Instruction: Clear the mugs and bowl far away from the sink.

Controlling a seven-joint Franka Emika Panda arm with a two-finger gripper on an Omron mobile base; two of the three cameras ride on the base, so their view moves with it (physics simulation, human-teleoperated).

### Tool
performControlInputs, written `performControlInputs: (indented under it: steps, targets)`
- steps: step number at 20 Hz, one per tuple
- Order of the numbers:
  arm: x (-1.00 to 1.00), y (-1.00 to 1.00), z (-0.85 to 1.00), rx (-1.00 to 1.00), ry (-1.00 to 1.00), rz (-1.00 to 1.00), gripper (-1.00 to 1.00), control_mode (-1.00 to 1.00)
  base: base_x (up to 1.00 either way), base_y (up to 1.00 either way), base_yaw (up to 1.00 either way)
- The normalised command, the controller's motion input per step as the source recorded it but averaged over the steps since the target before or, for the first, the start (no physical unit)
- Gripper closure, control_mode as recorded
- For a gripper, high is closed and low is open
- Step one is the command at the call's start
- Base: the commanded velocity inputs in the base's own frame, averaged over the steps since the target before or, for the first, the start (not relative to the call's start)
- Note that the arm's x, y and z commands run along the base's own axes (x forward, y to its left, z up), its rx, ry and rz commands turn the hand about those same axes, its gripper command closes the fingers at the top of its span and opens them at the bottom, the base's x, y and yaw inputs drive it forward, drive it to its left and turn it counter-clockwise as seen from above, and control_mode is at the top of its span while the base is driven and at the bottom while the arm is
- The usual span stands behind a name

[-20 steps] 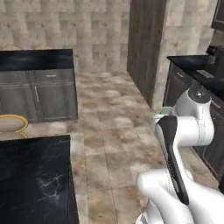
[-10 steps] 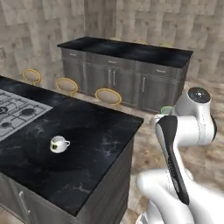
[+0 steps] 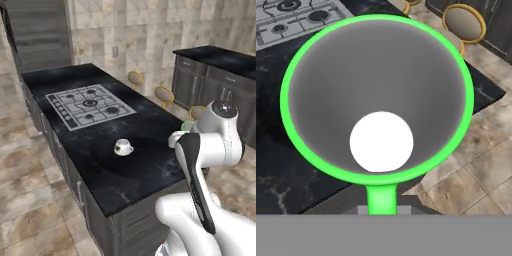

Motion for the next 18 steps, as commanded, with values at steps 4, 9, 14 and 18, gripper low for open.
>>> performControlInputs:
  steps: [4,9,14,18]
  targets:
    - [0.0,0.0,0.0,0.0,0.0,0.0,1.0,1.0,0.81,-0.72,0.43]
    - [0.0,0.0,0.0,0.0,0.0,0.0,1.0,1.0,0.44,-0.75,0.13]
    - [0.0,0.0,0.0,0.0,0.0,0.0,1.0,1.0,0.36,-0.81,0.07]
    - [0.0,0.0,0.0,0.0,0.0,0.0,1.0,1.0,0.73,-0.47,0.0]
